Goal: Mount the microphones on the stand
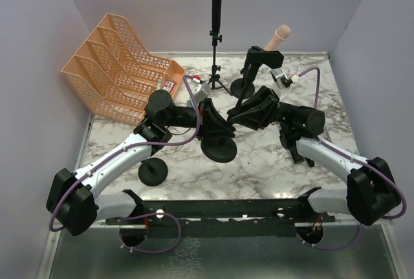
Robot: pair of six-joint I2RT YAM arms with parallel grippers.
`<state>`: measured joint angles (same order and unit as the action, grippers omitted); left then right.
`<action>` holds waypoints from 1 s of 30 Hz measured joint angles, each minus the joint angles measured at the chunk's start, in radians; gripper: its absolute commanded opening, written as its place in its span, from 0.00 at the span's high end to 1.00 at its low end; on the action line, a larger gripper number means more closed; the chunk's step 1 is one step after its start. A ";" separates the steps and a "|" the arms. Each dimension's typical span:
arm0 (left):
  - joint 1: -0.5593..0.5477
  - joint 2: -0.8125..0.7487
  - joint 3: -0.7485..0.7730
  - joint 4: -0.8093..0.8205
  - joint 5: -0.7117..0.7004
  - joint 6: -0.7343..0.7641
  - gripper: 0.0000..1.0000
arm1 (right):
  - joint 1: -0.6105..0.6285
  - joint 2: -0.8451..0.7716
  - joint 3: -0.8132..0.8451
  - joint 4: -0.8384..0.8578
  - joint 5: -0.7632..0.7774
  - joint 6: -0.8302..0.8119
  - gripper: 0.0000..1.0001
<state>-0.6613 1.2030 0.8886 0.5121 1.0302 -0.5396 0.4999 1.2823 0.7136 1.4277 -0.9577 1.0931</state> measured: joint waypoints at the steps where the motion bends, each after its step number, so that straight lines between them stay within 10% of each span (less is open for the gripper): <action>1: 0.000 0.000 0.000 0.000 0.001 0.000 1.00 | 0.000 0.000 0.001 -0.003 -0.001 -0.004 0.95; 15: 0.010 0.005 0.005 -0.116 -0.399 0.168 1.00 | 0.004 -0.103 0.084 -0.639 0.273 -0.443 0.99; 25: 0.006 0.034 0.005 -0.137 -0.724 0.233 1.00 | 0.201 -0.053 0.270 -1.046 0.843 -0.659 0.99; 30: 0.006 0.041 -0.004 -0.129 -0.766 0.233 1.00 | 0.247 -0.035 0.320 -1.138 0.972 -0.665 0.42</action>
<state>-0.6548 1.2438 0.8848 0.3832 0.2646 -0.3061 0.7467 1.2469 1.0340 0.2893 0.0147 0.4286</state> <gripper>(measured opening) 0.150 0.316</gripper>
